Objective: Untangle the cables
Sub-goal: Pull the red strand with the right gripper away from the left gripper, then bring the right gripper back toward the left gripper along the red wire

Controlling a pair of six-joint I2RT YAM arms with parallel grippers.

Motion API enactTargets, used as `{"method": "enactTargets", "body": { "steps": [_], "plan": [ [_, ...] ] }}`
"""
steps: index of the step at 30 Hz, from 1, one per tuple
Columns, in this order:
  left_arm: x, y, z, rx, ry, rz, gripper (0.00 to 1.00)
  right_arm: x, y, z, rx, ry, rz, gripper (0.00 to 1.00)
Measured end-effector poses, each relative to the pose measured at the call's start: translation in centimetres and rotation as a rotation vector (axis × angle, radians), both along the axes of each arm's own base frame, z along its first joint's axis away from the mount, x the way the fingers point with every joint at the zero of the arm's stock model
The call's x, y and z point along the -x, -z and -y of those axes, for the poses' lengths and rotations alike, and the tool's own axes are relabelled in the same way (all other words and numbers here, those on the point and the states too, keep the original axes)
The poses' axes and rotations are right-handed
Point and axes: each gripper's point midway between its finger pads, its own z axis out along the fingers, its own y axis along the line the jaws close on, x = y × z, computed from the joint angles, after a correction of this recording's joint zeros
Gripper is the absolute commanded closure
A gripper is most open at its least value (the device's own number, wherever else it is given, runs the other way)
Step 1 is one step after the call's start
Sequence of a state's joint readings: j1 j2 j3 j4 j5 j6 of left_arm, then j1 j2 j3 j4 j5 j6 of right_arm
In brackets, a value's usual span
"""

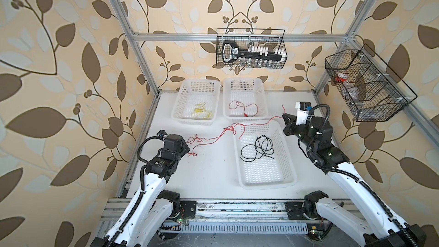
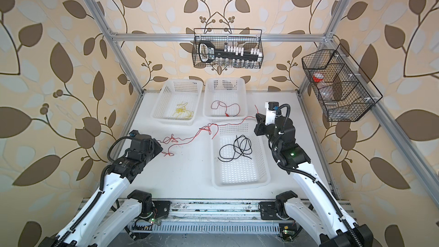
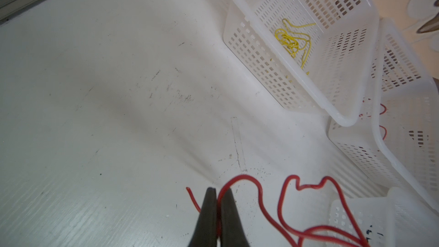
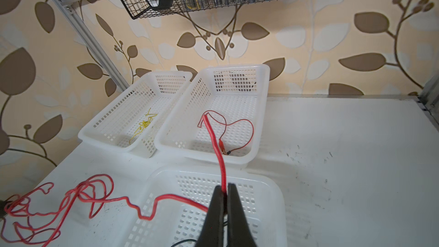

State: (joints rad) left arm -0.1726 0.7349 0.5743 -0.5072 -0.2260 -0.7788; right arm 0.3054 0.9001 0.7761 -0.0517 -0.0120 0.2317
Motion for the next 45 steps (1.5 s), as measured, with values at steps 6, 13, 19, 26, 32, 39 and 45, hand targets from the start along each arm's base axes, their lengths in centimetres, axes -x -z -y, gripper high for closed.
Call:
{"method": "enactTargets", "body": {
  "steps": [6, 13, 19, 26, 32, 39, 45],
  "plan": [
    [0.0, 0.2, -0.1, 0.01, -0.002, 0.007, 1.0, 1.7, 1.1, -7.2, 0.094, -0.204, -0.001, 1.0],
    [-0.6, 0.6, 0.4, 0.025, 0.023, 0.002, 1.0, 3.8, 2.2, -14.8, 0.152, -0.4, -0.014, 1.0],
    [-0.7, 1.0, -0.1, 0.001, -0.001, -0.016, 1.0, 7.3, 4.1, -23.1, 0.214, -0.576, -0.056, 1.0],
    [-0.8, 2.1, -0.3, -0.017, -0.013, -0.06, 1.0, 10.2, 6.7, -26.3, 0.288, -0.621, -0.123, 1.0],
    [-1.2, 1.3, -0.1, 0.001, -0.006, -0.021, 1.0, 10.2, 9.1, -26.3, 0.339, -0.606, -0.187, 0.94],
    [-1.1, -0.2, -0.1, 0.012, -0.004, 0.041, 1.0, 10.1, 11.7, -27.3, 0.392, -0.62, -0.237, 0.91],
    [-1.1, -0.1, 0.0, 0.008, 0.005, 0.037, 1.0, 9.4, 12.7, -29.0, 0.415, -0.651, -0.259, 0.87]
  ]
}}
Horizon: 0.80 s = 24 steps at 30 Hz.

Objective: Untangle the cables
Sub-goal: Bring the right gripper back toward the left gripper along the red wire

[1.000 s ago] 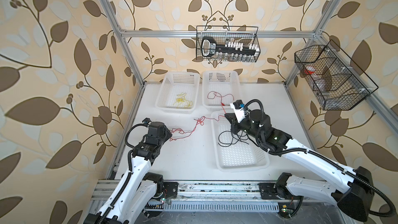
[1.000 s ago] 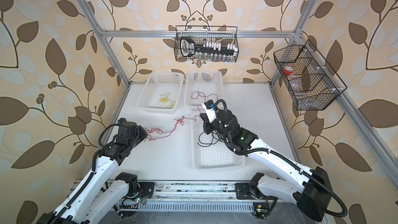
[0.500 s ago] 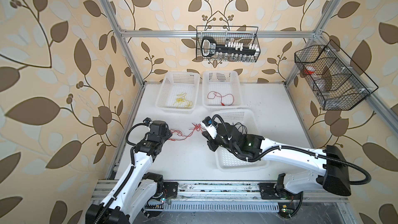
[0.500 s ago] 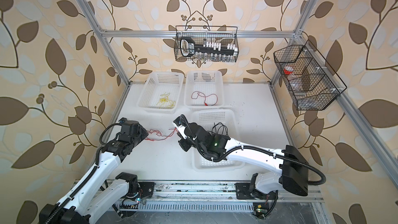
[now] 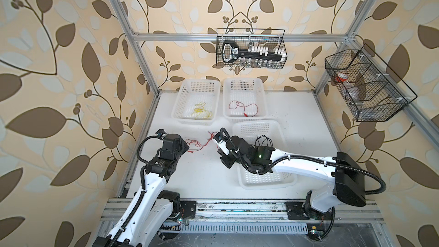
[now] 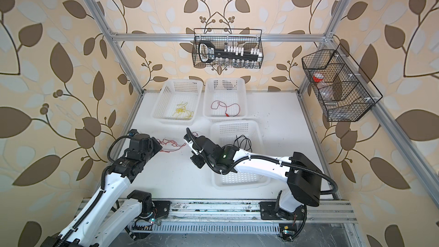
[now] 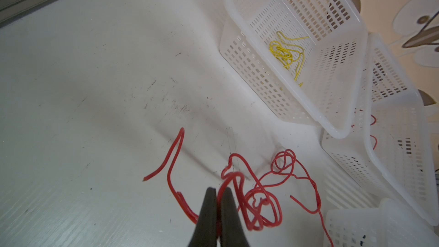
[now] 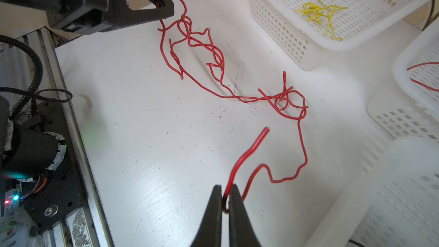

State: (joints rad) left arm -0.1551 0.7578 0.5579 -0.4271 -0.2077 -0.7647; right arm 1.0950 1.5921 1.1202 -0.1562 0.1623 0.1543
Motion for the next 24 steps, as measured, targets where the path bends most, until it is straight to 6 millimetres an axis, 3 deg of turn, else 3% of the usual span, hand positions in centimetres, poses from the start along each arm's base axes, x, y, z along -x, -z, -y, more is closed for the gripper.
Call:
{"method": "enactTargets", "body": {
  "steps": [6, 11, 18, 24],
  "plan": [
    [-0.5, 0.7, 0.6, 0.012, 0.031, -0.021, 1.0, -1.0, 0.7, 0.6, 0.021, -0.009, -0.031, 0.67],
    [-1.1, 1.0, 1.4, 0.01, 0.081, -0.041, 1.0, -1.8, 0.1, 1.2, 0.011, -0.019, -0.031, 0.6],
    [-2.8, -1.7, 2.9, -0.007, 0.172, -0.015, 1.0, -3.7, -3.8, 2.5, -0.076, -0.03, -0.001, 0.55],
    [-3.3, -3.4, 4.1, -0.011, 0.243, 0.027, 1.0, -4.0, -7.6, 1.0, -0.142, -0.137, 0.056, 0.47]
  ]
}}
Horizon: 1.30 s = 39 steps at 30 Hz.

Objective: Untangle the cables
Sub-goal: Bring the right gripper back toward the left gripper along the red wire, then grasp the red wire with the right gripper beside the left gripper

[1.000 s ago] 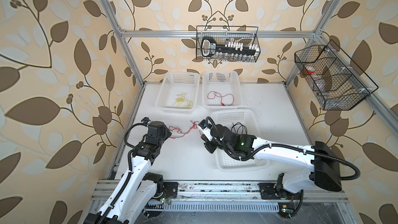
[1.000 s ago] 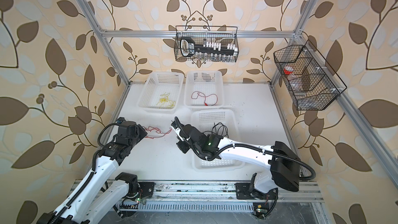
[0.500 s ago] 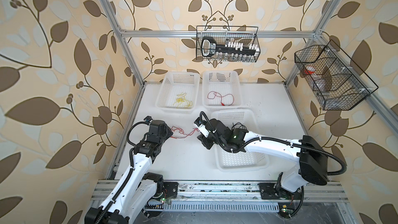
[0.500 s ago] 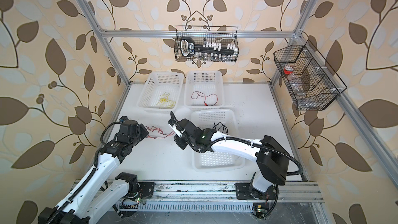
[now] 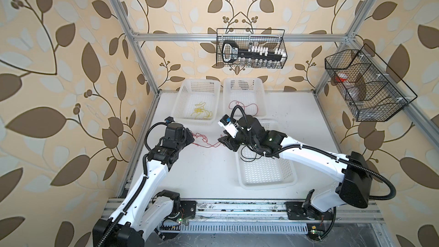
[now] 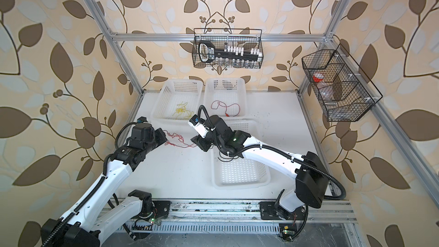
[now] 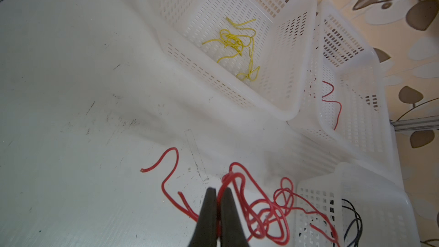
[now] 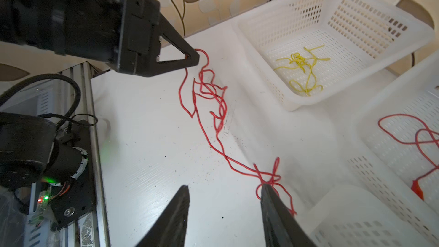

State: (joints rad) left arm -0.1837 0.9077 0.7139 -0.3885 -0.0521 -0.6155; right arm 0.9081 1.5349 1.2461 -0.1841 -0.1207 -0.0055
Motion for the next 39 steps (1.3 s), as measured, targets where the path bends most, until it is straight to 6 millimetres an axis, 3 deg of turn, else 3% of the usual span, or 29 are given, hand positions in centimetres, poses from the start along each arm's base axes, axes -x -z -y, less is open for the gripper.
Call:
{"method": "enactTargets", "body": {
  "steps": [5, 9, 13, 17, 24, 27, 33, 39],
  "plan": [
    [-0.3, -0.6, 0.5, 0.004, 0.033, 0.024, 1.0, 0.3, -2.3, -1.6, -0.085, -0.11, 0.002, 0.36],
    [-0.4, -1.3, 0.3, -0.008, 0.023, 0.046, 1.0, 0.0, -2.5, -1.7, -0.101, -0.115, -0.002, 0.27],
    [-0.3, -1.9, -1.0, -0.048, -0.037, 0.057, 1.0, -0.7, -2.6, -1.2, -0.094, -0.08, 0.01, 0.25],
    [0.0, -2.3, -2.6, -0.11, -0.111, 0.047, 1.0, -1.6, -3.6, 0.6, -0.098, -0.011, 0.039, 0.23],
    [1.0, -3.9, -5.6, -0.213, -0.242, 0.057, 1.0, -1.5, -8.8, 5.7, -0.188, 0.082, 0.133, 0.21],
    [1.2, -4.7, -6.5, -0.245, -0.285, 0.064, 1.0, -1.3, -10.0, 7.4, -0.209, 0.11, 0.162, 0.21],
    [1.6, -4.8, -7.3, -0.284, -0.309, 0.056, 1.0, -1.5, -9.1, 10.0, -0.195, 0.174, 0.17, 0.24],
    [1.2, -7.0, -5.4, -0.2, -0.217, 0.172, 1.0, -2.1, -6.7, 8.6, -0.163, 0.152, 0.129, 0.32]
  ]
}}
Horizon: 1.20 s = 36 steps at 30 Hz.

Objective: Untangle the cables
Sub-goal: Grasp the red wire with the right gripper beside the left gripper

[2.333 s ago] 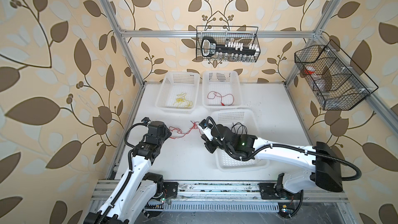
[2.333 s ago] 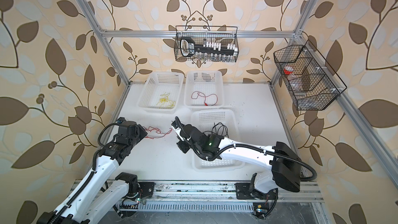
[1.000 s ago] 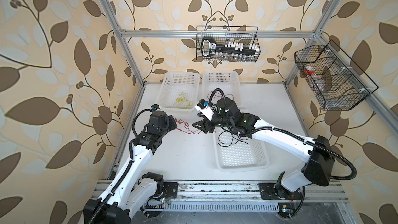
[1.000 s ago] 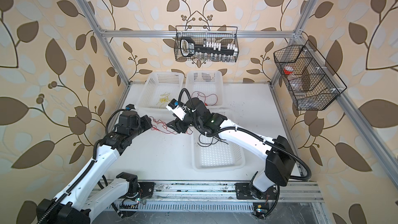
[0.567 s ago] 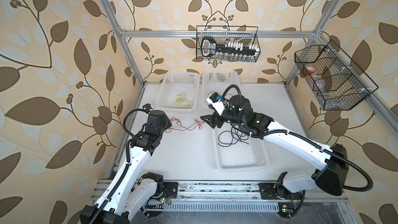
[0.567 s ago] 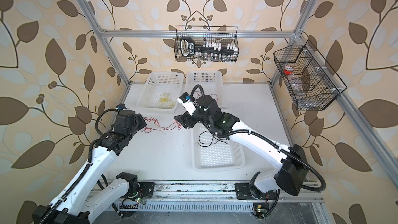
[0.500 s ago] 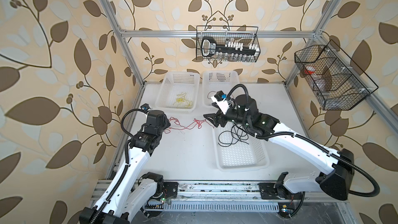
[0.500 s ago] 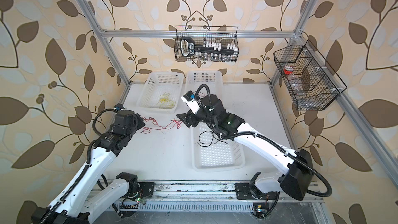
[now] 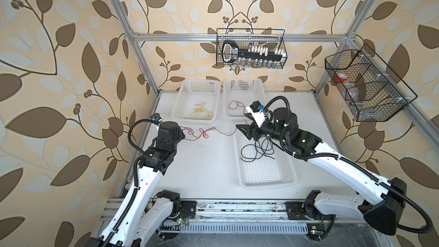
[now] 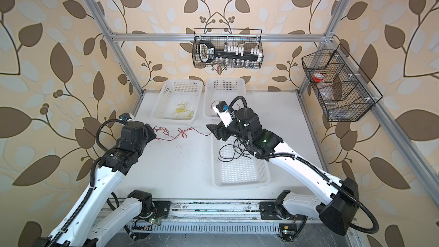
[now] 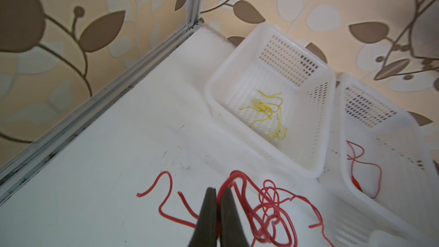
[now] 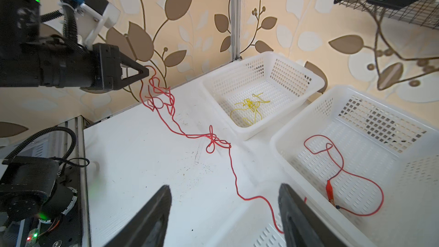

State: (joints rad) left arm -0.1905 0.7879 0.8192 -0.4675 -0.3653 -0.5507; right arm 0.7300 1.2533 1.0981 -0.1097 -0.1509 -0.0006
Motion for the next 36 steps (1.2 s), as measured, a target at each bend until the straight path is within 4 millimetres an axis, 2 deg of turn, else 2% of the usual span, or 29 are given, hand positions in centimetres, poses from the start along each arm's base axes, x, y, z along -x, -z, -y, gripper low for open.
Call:
{"method": "enactTargets", "body": {
  "steps": [5, 8, 14, 19, 26, 36],
  "plan": [
    [-0.2, -1.3, 1.6, 0.049, 0.086, 0.06, 1.0, -1.0, 4.3, -3.6, 0.066, -0.059, -0.085, 0.33],
    [-0.3, -1.1, 2.2, 0.063, 0.116, 0.058, 1.0, -1.6, 5.8, -6.0, 0.088, -0.092, -0.115, 0.3],
    [-0.3, -0.8, 2.9, 0.081, 0.153, 0.05, 1.0, -2.7, 5.9, -10.5, 0.072, -0.153, -0.117, 0.27],
    [0.0, -1.2, 3.4, 0.098, 0.181, 0.064, 1.0, -3.5, 6.1, -13.3, 0.056, -0.189, -0.121, 0.27],
    [0.1, -1.3, 4.0, 0.12, 0.213, 0.068, 1.0, -3.9, 6.6, -15.2, 0.048, -0.213, -0.133, 0.29],
    [0.0, -1.5, 4.6, 0.141, 0.242, 0.076, 1.0, -3.2, 6.4, -16.2, 0.041, -0.243, -0.135, 0.32]
  ]
}}
